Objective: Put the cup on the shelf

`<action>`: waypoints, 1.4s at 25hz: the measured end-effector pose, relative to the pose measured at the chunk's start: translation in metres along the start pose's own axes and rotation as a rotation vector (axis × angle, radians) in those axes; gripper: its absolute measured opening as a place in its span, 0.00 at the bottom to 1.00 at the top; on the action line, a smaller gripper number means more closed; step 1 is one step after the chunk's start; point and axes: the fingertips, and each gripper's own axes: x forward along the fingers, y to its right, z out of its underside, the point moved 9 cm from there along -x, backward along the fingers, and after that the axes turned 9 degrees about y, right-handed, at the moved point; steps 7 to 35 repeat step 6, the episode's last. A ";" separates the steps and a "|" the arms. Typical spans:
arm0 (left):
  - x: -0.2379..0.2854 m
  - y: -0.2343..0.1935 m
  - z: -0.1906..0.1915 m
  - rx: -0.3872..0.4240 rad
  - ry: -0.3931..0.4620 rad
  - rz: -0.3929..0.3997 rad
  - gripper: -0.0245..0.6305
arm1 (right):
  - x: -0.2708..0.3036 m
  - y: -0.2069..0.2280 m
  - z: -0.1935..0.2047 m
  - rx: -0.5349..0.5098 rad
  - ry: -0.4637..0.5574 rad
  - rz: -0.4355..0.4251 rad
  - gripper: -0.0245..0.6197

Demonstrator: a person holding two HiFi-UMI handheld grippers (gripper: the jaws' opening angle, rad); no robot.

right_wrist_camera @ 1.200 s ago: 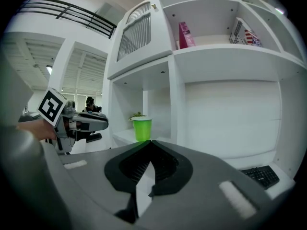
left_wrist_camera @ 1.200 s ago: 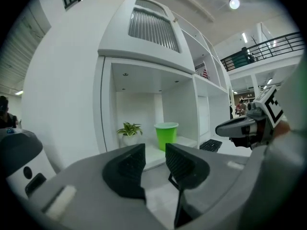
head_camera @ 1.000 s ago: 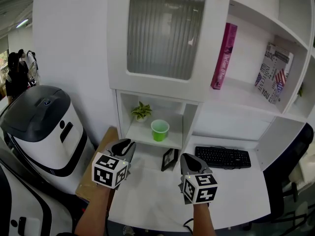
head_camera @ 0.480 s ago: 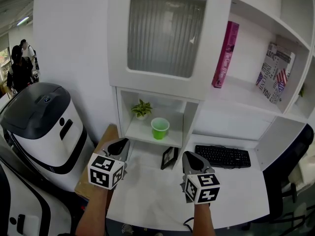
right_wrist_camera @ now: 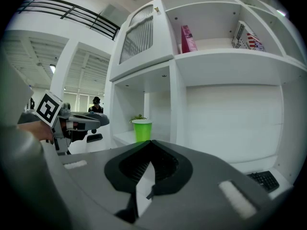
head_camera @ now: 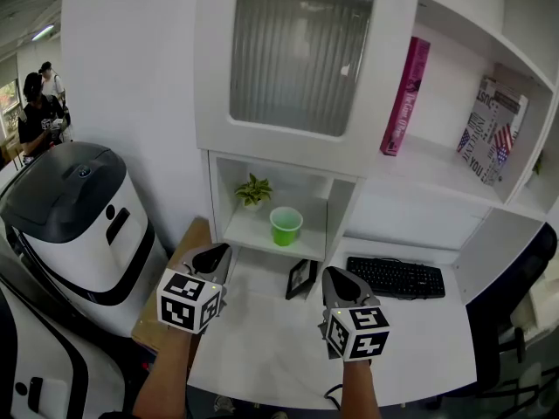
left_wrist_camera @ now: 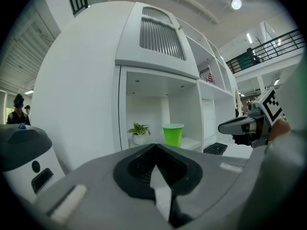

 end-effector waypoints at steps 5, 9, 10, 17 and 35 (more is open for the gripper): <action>0.001 0.001 0.001 0.001 -0.003 0.008 0.04 | 0.000 0.000 0.000 0.004 0.001 0.002 0.08; 0.001 0.001 0.001 0.001 -0.004 0.009 0.04 | 0.000 0.000 0.000 0.005 0.002 0.003 0.08; 0.001 0.001 0.001 0.001 -0.004 0.009 0.04 | 0.000 0.000 0.000 0.005 0.002 0.003 0.08; 0.001 0.001 0.001 0.001 -0.004 0.009 0.04 | 0.000 0.000 0.000 0.005 0.002 0.003 0.08; 0.001 0.001 0.001 0.001 -0.004 0.009 0.04 | 0.000 0.000 0.000 0.005 0.002 0.003 0.08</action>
